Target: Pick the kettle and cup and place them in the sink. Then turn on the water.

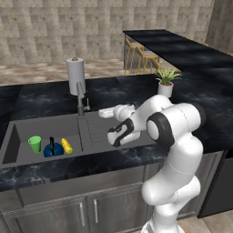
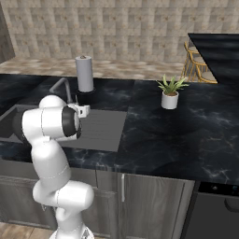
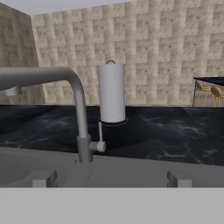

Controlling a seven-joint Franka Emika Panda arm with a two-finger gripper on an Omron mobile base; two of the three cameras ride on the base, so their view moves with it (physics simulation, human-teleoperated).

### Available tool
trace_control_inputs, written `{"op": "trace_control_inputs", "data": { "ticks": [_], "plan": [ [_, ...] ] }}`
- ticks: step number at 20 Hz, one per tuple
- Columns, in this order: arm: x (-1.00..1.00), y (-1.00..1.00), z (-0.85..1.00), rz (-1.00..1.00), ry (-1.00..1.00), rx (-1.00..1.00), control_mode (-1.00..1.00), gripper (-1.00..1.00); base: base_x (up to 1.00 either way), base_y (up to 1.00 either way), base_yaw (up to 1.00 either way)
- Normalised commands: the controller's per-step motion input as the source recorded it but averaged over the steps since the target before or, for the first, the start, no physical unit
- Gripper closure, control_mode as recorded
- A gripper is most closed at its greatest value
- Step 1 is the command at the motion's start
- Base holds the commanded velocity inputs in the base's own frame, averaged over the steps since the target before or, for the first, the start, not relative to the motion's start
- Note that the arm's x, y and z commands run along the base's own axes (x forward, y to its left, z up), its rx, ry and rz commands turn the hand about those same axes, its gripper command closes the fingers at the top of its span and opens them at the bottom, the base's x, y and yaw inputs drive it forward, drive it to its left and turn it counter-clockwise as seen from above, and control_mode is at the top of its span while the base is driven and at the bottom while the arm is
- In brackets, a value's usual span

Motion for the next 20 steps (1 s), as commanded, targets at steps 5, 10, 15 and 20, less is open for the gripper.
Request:
{"op": "trace_control_inputs", "data": {
  "ticks": [5, 10, 15, 20],
  "plan": [
    [0.13, -0.01, -0.09, 0.0, -0.01, 0.0, -1.0, -1.0, 0.0, 0.0, 0.0],
    [0.21, 0.0, -0.14, 0.0, -0.01, 0.0, -1.0, -1.0, 0.0, 0.0, 0.0],
    [0.26, 0.0, -0.17, 0.0, -0.02, 0.0, -1.0, -1.0, 0.0, 0.0, 0.0],
    [0.32, 0.0, -0.16, 0.07, -0.03, 0.0, -1.0, -1.0, 0.0, 0.0, 0.0]
  ]
}}
